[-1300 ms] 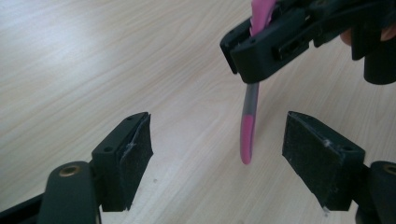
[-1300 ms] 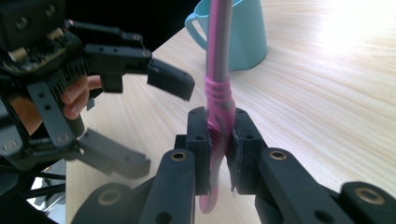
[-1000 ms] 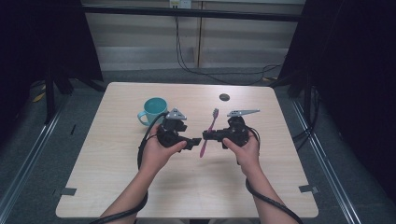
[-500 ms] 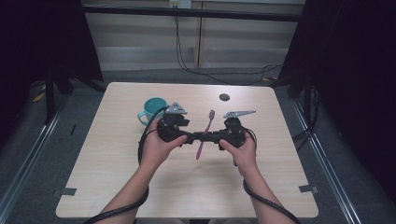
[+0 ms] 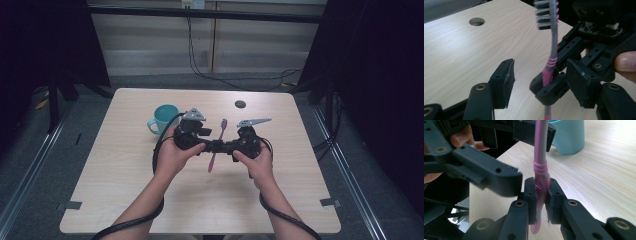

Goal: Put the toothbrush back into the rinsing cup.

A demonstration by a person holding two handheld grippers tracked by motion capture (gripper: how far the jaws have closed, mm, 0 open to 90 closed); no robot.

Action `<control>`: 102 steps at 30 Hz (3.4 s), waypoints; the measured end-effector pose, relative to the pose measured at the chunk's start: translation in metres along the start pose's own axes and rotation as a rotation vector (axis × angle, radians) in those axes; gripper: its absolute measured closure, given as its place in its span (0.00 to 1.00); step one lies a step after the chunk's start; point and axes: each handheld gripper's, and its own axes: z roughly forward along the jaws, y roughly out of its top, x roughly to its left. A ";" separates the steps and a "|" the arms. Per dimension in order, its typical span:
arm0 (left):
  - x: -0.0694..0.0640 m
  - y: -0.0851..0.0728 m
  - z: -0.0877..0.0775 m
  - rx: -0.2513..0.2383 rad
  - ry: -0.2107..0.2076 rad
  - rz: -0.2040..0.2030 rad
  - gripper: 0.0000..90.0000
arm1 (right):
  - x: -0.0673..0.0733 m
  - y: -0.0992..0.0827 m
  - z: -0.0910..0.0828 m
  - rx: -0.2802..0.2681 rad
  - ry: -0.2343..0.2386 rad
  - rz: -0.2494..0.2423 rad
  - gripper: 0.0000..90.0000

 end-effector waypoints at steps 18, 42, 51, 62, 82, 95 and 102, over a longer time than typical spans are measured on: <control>-0.002 0.006 0.002 -0.018 0.009 0.008 0.66 | 0.003 0.001 0.003 0.011 0.014 -0.009 0.90; -0.008 0.008 -0.003 -0.044 0.015 -0.026 0.93 | 0.008 0.001 0.004 -0.015 0.014 -0.035 0.89; -0.001 0.009 -0.016 -0.089 0.048 -0.035 0.93 | 0.007 -0.004 0.001 -0.011 -0.067 -0.064 0.42; 0.012 0.009 -0.035 -0.127 0.079 -0.050 0.93 | 0.005 -0.021 -0.006 0.140 -0.251 -0.178 0.21; 0.037 0.020 -0.069 -0.192 0.159 -0.054 0.93 | -0.018 -0.079 -0.012 0.286 -0.419 -0.164 0.18; 0.054 0.037 -0.080 -0.221 0.218 -0.062 0.93 | -0.016 -0.100 -0.013 0.185 -0.468 -0.236 0.14; 0.063 0.045 -0.084 -0.231 0.243 -0.058 0.93 | -0.016 -0.100 -0.013 0.183 -0.470 -0.234 0.14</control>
